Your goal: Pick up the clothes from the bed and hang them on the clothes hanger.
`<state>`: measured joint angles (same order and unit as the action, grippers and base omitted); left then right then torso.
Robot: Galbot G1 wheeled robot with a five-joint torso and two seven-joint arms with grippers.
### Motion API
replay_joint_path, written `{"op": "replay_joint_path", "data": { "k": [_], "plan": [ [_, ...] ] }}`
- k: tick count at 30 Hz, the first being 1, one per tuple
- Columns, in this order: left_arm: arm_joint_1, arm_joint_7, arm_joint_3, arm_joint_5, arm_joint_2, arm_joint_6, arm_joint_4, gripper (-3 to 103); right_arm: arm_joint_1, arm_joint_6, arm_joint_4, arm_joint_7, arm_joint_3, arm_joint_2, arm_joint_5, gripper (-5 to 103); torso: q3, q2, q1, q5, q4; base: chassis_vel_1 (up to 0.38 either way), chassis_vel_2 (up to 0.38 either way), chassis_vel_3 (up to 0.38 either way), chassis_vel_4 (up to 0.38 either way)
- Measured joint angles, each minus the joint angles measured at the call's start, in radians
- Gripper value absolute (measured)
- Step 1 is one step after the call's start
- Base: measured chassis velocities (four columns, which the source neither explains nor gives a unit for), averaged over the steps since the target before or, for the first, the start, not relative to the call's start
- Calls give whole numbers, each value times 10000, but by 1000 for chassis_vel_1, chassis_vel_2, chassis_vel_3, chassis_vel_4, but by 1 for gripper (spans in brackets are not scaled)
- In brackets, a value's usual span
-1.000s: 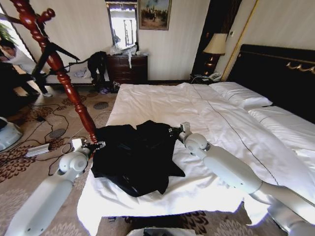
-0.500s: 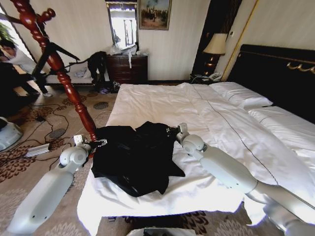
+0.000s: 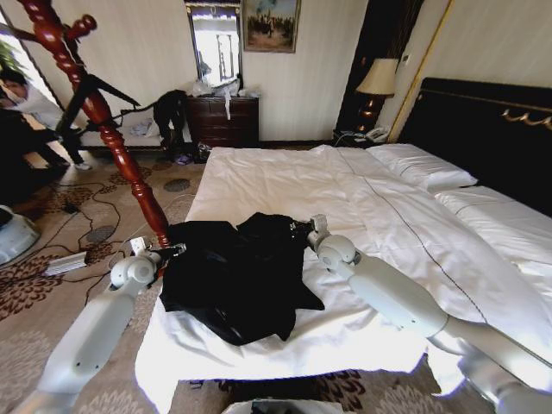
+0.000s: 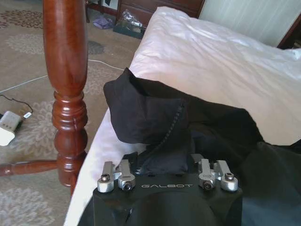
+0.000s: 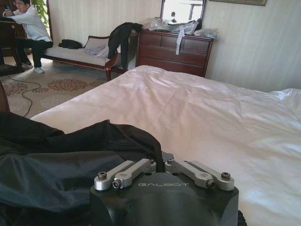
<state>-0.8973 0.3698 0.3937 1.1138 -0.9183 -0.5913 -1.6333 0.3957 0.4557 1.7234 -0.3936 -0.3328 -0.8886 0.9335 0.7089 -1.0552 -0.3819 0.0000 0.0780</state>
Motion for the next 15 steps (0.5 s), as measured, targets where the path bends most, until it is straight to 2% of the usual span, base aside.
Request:
{"op": "replay_joint_path", "data": {
  "k": [3,5,6,8,9,11,12,15],
  "plan": [
    [2,-7,-6,-81,-76,207,18,50,-41,-23,0,5,-13,-8,-2,2,0,0,0,0,0,0,0,0,0],
    [1,-8,-10,-157,-100,404,25,39,-60,-47,0,7,-18,-25,-3,2,0,0,0,-1,0,0,0,0,0],
    [1,-8,-10,-157,-100,404,25,39,-60,-47,0,7,-18,-25,-3,2,0,0,0,-1,0,0,0,0,0],
    [-26,-10,21,-172,-100,591,6,28,-70,-89,-1,7,-19,-34,-13,2,0,0,0,0,0,0,0,0,0],
    [-43,-10,56,-170,-92,678,-26,28,-74,-125,-8,7,-19,-35,-26,2,0,0,0,-1,0,0,0,0,0],
    [-103,-23,139,-160,-28,898,-113,18,-90,-207,-30,7,-13,-29,-47,2,0,0,0,0,0,0,0,0,0],
    [-103,-23,139,-160,-28,898,-113,18,-90,-207,-30,7,-13,-29,-47,2,0,0,0,0,0,0,0,0,0],
    [-189,-72,280,-134,136,1292,-243,3,-165,-336,-33,-9,57,42,-47,2,0,0,0,0,-2,0,0,0,0]
  ]
}}
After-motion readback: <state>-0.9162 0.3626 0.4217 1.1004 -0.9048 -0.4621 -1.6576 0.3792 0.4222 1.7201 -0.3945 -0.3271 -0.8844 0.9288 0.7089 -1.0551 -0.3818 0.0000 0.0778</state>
